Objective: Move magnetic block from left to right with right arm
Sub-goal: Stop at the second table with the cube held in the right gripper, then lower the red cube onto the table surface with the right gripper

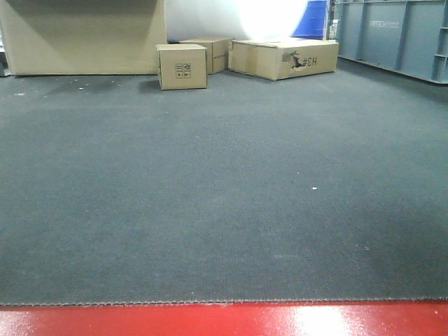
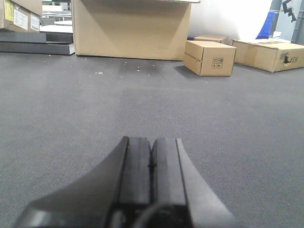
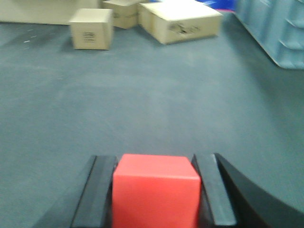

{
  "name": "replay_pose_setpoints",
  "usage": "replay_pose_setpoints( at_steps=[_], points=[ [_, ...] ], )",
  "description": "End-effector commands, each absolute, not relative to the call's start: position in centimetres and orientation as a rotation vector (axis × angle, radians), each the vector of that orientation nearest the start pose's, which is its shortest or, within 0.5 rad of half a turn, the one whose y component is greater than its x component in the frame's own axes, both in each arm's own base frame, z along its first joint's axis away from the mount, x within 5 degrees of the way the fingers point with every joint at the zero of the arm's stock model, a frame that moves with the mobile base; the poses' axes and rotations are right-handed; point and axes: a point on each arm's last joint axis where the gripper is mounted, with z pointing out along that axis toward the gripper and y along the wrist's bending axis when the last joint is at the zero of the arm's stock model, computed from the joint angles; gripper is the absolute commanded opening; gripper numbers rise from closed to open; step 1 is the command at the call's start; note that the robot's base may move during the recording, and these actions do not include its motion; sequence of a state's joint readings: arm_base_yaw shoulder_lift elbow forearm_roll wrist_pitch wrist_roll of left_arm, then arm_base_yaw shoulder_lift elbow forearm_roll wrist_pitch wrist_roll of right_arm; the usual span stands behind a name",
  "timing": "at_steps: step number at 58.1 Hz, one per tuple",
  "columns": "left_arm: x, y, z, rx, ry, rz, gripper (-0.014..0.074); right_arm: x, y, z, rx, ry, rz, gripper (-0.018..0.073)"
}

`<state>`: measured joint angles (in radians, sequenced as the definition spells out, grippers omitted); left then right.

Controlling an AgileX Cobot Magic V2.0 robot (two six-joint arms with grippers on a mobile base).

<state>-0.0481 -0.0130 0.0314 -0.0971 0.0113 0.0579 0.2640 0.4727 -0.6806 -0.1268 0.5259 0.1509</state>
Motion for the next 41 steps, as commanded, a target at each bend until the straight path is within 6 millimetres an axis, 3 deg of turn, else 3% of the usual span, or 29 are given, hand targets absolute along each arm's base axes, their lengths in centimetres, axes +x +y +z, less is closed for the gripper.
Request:
replay_pose_setpoints(
  at_steps=[1,12,20,29,41],
  points=[
    [5.5,-0.2,20.8,-0.007,1.423,-0.075,-0.0126,10.8,3.0,39.4,-0.239,1.689,0.177,0.0197],
    [5.5,-0.2,20.8,-0.007,1.423,-0.075,-0.0126,15.5,7.2,41.6,-0.428,1.777,0.243,0.0197],
    [5.5,-0.2,20.8,-0.007,1.423,-0.075,-0.0126,19.2,11.5,41.7,-0.544,1.859,0.285,0.0197],
    [5.5,-0.2,20.8,-0.007,1.423,-0.075,-0.0126,22.9,15.5,40.6,-0.623,1.974,0.298,0.0197],
    [5.5,-0.2,20.8,-0.007,1.423,-0.075,-0.0126,27.4,19.4,36.6,-0.66,2.146,0.309,0.0197]
  ],
)
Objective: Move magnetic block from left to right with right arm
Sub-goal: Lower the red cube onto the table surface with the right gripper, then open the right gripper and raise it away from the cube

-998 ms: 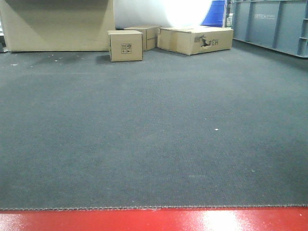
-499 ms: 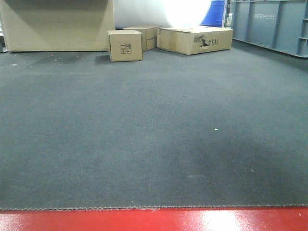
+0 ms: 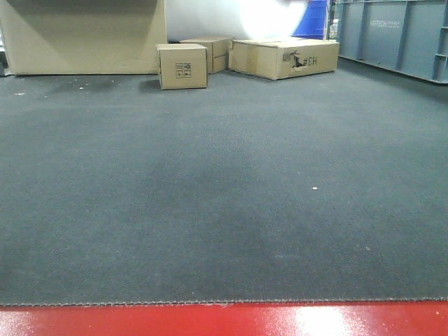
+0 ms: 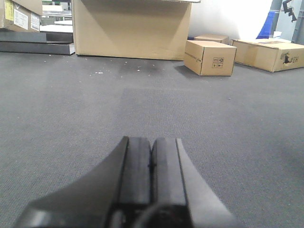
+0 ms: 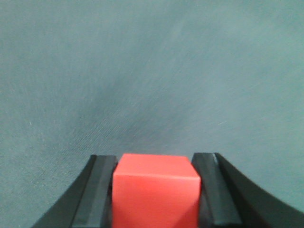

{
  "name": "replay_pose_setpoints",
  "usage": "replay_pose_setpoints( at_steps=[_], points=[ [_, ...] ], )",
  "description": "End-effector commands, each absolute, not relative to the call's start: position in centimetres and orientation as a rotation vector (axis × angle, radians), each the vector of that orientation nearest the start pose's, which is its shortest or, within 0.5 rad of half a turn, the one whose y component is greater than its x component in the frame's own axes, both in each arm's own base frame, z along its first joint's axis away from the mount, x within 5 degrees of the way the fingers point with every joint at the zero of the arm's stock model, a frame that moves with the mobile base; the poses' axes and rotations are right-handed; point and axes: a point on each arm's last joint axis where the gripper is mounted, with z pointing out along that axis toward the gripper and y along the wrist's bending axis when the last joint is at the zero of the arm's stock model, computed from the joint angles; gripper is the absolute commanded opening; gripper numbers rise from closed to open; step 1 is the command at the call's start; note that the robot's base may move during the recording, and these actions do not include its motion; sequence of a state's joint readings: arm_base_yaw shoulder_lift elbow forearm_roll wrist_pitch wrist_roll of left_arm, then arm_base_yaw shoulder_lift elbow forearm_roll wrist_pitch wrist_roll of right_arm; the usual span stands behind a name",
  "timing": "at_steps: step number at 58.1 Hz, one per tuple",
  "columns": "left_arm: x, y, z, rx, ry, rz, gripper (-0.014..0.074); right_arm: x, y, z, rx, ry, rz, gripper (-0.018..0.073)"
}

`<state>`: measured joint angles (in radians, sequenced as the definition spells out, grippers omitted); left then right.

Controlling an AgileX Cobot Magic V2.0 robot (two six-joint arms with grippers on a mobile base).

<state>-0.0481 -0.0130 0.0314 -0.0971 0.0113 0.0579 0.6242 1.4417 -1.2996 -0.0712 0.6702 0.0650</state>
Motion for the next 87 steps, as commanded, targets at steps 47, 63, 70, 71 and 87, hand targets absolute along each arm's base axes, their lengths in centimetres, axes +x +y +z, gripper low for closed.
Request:
replay_pose_setpoints(
  at_steps=[47,63,70,71,87],
  points=[
    [5.5,-0.2,20.8,-0.007,1.423,-0.075,-0.0126,33.2,23.4,24.1,-0.756,2.438,0.206,0.0291],
    [5.5,-0.2,20.8,-0.007,1.423,-0.075,-0.0126,33.0,23.2,24.8,-0.752,2.427,0.21,0.0629],
    [5.5,-0.2,20.8,-0.007,1.423,-0.075,-0.0126,32.4,22.8,26.9,-0.733,2.381,0.23,0.0622],
    [5.5,-0.2,20.8,-0.007,1.423,-0.075,-0.0126,32.3,22.7,27.3,-0.73,2.373,0.233,0.0622],
    [5.5,-0.2,20.8,-0.007,1.423,-0.075,-0.0126,27.4,19.4,34.7,-0.637,2.172,0.331,0.0435]
  ],
)
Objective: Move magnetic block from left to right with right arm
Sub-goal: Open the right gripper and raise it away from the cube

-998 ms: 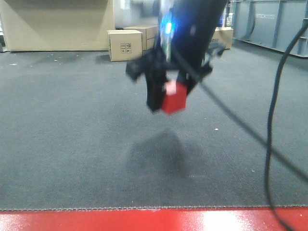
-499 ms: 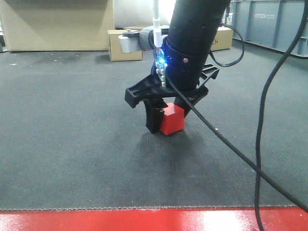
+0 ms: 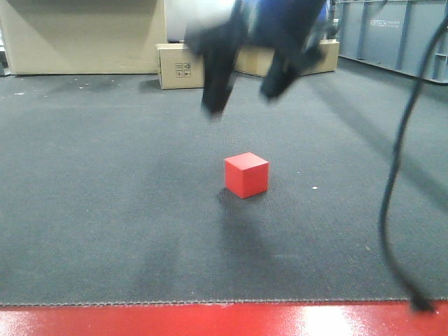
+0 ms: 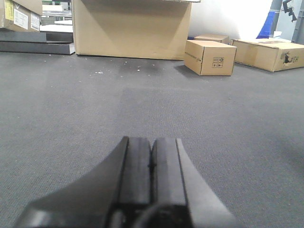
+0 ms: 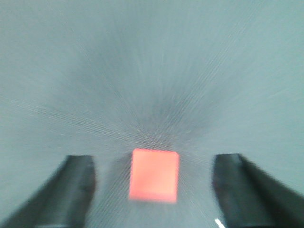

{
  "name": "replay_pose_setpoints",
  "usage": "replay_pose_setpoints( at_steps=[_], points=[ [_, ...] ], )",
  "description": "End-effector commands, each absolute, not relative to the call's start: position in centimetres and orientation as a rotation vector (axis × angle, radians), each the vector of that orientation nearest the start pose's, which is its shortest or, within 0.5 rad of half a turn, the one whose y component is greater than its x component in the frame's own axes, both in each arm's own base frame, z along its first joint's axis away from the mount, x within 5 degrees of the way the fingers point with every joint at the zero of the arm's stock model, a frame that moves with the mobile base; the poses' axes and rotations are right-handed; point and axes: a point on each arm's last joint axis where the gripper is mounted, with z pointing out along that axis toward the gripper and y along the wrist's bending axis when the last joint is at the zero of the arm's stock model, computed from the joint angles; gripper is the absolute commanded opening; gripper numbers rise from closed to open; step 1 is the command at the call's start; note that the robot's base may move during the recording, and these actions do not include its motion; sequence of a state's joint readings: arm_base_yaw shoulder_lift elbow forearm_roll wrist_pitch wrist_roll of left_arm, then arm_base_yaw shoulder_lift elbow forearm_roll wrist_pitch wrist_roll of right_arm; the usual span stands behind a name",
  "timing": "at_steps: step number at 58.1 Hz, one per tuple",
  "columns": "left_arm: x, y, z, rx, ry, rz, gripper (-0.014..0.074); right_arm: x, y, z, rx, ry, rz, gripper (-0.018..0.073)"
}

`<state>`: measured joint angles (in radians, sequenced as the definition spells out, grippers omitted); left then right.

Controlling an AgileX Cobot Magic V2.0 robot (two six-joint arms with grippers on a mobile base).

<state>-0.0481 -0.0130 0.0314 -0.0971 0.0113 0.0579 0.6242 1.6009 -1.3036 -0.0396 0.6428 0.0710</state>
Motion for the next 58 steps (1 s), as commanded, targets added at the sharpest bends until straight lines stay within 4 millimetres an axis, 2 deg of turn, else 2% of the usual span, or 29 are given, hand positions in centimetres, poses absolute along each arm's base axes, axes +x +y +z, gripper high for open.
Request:
replay_pose_setpoints(
  at_steps=[1,9,16,22,40,48,58],
  points=[
    [5.5,-0.2,20.8,-0.007,1.423,-0.075,-0.0126,26.9,19.0,35.0,-0.631,2.152,0.338,0.0398],
    [5.5,-0.2,20.8,-0.007,1.423,-0.075,-0.0126,23.5,16.6,36.3,-0.6,2.039,0.375,0.0188],
    [5.5,-0.2,20.8,-0.007,1.423,-0.075,-0.0126,20.7,14.6,35.8,-0.581,1.965,0.399,0.006],
    [5.5,-0.2,20.8,-0.007,1.423,-0.075,-0.0126,18.4,13.0,35.5,-0.557,1.875,0.425,0.0059],
    [5.5,-0.2,20.8,-0.007,1.423,-0.075,-0.0126,12.4,8.9,32.8,-0.501,1.666,0.481,0.0059],
    [5.5,-0.2,20.8,-0.007,1.423,-0.075,-0.0126,10.6,7.6,32.1,-0.488,1.627,0.49,0.0059],
    [5.5,-0.2,20.8,-0.007,1.423,-0.075,-0.0126,10.0,7.1,32.1,-0.483,1.611,0.493,0.0059]
  ],
)
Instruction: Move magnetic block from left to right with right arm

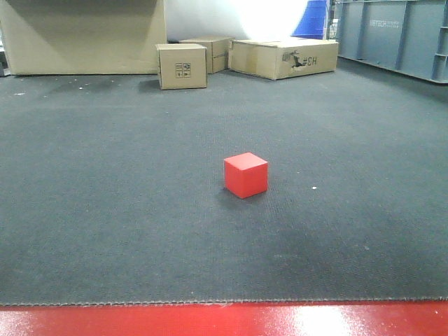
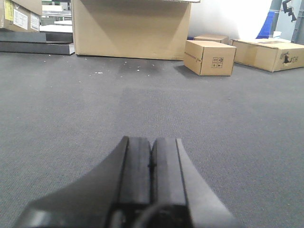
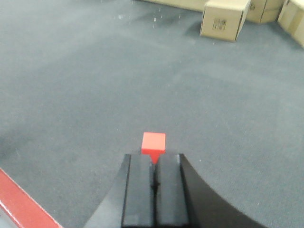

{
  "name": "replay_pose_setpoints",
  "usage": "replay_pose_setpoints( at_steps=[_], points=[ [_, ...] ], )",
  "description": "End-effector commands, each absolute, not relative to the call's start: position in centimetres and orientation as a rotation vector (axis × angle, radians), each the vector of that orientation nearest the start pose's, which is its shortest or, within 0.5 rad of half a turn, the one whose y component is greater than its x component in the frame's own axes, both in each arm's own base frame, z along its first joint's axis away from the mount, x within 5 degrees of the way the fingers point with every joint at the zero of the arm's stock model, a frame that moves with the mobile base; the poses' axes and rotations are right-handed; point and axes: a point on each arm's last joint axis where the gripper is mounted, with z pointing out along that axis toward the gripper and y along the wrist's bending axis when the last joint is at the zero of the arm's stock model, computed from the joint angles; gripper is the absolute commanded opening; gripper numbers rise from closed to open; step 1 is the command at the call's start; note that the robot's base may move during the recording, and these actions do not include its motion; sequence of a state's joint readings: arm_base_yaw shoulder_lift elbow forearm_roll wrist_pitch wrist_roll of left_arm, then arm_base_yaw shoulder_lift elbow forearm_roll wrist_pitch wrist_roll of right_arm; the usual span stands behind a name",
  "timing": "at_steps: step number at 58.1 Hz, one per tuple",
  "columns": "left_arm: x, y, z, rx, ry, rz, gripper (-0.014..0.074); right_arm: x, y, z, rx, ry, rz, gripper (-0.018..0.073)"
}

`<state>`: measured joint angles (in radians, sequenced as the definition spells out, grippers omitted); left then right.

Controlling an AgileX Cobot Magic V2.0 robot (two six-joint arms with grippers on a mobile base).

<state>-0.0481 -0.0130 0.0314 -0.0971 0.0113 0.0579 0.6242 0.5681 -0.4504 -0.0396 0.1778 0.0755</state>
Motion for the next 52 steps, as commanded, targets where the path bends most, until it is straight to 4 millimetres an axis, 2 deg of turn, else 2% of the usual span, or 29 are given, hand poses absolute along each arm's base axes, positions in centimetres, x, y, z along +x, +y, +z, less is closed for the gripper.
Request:
replay_pose_setpoints(
  at_steps=[1,33,38,45,52],
  points=[
    [5.5,-0.2,20.8,-0.007,1.423,-0.075,-0.0126,10.0,7.1,32.1,-0.483,1.611,0.493,0.0059],
    [5.5,-0.2,20.8,-0.007,1.423,-0.075,-0.0126,10.0,6.9,32.2,-0.48,1.602,0.479,0.0059],
    [5.5,-0.2,20.8,-0.007,1.423,-0.075,-0.0126,9.9,6.1,32.4,-0.432,1.592,0.44,0.0059],
    [5.5,-0.2,20.8,-0.007,1.423,-0.075,-0.0126,9.5,3.7,32.9,-0.282,1.561,0.308,0.0059],
    [5.5,-0.2,20.8,-0.007,1.423,-0.075,-0.0126,8.4,1.8,32.0,-0.162,1.534,0.174,0.0059]
  ],
)
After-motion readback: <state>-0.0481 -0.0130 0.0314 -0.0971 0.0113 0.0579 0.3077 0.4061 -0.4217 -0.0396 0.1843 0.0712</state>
